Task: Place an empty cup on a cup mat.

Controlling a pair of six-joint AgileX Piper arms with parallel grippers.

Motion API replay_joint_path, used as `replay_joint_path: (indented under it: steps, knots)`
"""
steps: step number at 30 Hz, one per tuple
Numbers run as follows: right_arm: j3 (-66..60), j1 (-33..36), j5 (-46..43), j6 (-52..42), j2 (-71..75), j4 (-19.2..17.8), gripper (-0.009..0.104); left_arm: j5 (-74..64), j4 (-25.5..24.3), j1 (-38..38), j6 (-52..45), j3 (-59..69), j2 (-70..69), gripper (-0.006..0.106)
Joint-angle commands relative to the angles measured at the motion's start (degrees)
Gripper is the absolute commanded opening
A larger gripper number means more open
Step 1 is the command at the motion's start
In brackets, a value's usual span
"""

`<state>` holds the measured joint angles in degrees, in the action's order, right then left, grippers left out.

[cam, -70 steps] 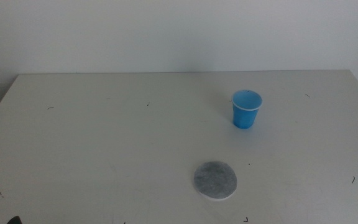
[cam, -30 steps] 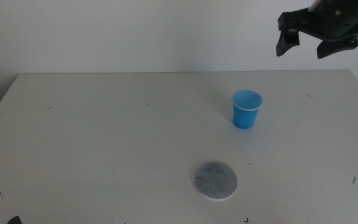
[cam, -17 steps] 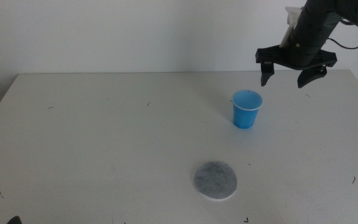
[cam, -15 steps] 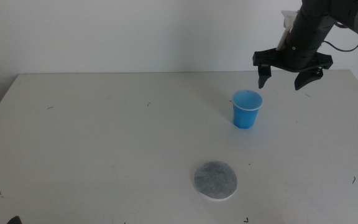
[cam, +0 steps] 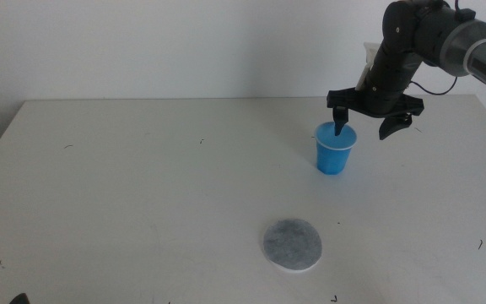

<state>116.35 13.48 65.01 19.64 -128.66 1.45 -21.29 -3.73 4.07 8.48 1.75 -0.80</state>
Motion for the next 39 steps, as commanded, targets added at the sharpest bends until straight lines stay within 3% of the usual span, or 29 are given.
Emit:
replay_joint_path:
  steps: [1,7,15,27,39]
  knots:
    - [2.11,0.10,-1.60,0.04,2.82,-0.36,0.086,3.84,-0.02,-0.06,0.61,-0.34,-0.76,0.105]
    - [2.11,0.10,-1.52,-0.03,1.21,-0.41,0.067,3.84,-0.02,-0.06,0.61,-0.34,-0.76,0.105]
    - [2.41,0.10,-1.65,0.34,1.17,-0.41,-0.001,3.84,-0.02,-0.06,0.61,-0.34,-0.76,0.105]
    - [1.66,2.32,2.41,0.57,8.23,-1.45,-0.001,3.84,-0.02,-0.06,0.61,-0.34,-0.76,0.105]
    - [-16.77,13.29,-0.98,5.95,26.65,-2.19,-0.001,3.84,-0.02,-0.06,0.61,-0.34,-0.76,0.105]
